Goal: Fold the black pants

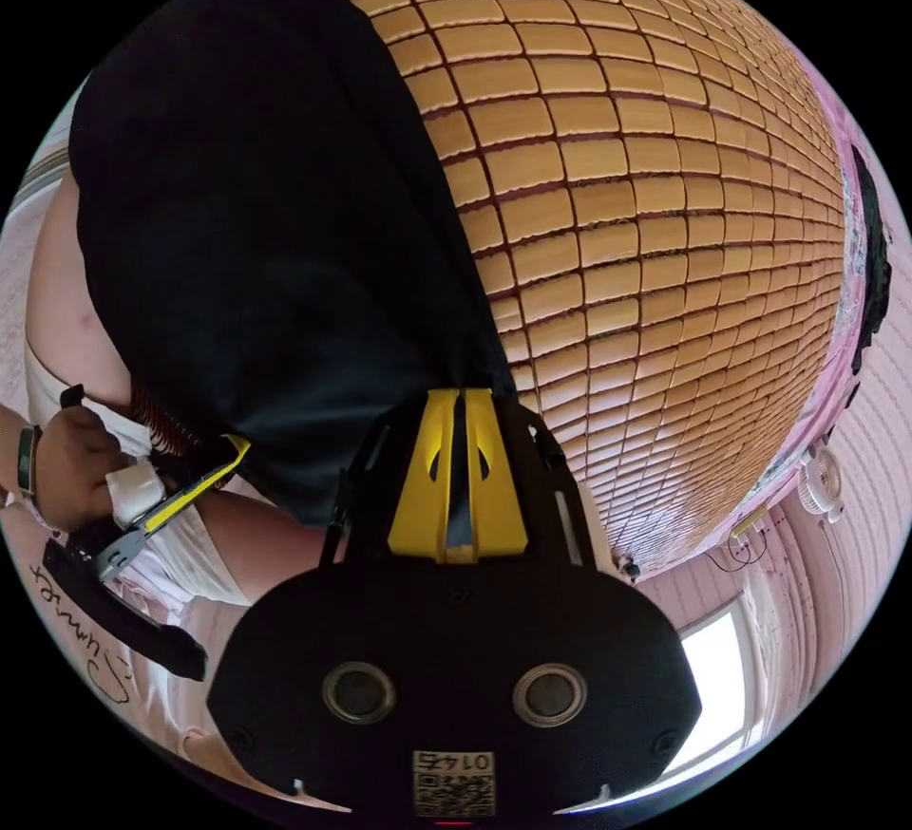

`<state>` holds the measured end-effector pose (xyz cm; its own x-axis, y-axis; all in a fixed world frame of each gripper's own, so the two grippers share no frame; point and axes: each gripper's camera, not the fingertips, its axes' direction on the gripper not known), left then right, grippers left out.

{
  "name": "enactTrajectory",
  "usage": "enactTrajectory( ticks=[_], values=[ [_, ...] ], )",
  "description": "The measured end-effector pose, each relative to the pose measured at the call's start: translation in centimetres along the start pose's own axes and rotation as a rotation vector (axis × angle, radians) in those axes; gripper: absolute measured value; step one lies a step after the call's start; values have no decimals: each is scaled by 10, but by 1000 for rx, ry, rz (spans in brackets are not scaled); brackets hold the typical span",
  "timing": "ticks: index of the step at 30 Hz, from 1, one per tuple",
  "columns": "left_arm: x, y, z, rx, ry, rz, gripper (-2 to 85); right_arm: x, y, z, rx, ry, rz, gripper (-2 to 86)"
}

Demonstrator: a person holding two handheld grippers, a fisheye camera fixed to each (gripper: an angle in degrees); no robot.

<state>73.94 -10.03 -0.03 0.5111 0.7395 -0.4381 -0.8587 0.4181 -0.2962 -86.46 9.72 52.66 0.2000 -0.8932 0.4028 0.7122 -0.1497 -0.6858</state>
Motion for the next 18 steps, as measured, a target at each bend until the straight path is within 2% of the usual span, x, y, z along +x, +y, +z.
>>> enactTrajectory(
  ticks=[9,18],
  values=[
    [19,-5,-15,13,-51,-25,-10,-5,46,8,-32,86,-20,7],
    [17,2,-18,1,21,-19,-10,21,142,21,91,-43,45,5]
  ],
)
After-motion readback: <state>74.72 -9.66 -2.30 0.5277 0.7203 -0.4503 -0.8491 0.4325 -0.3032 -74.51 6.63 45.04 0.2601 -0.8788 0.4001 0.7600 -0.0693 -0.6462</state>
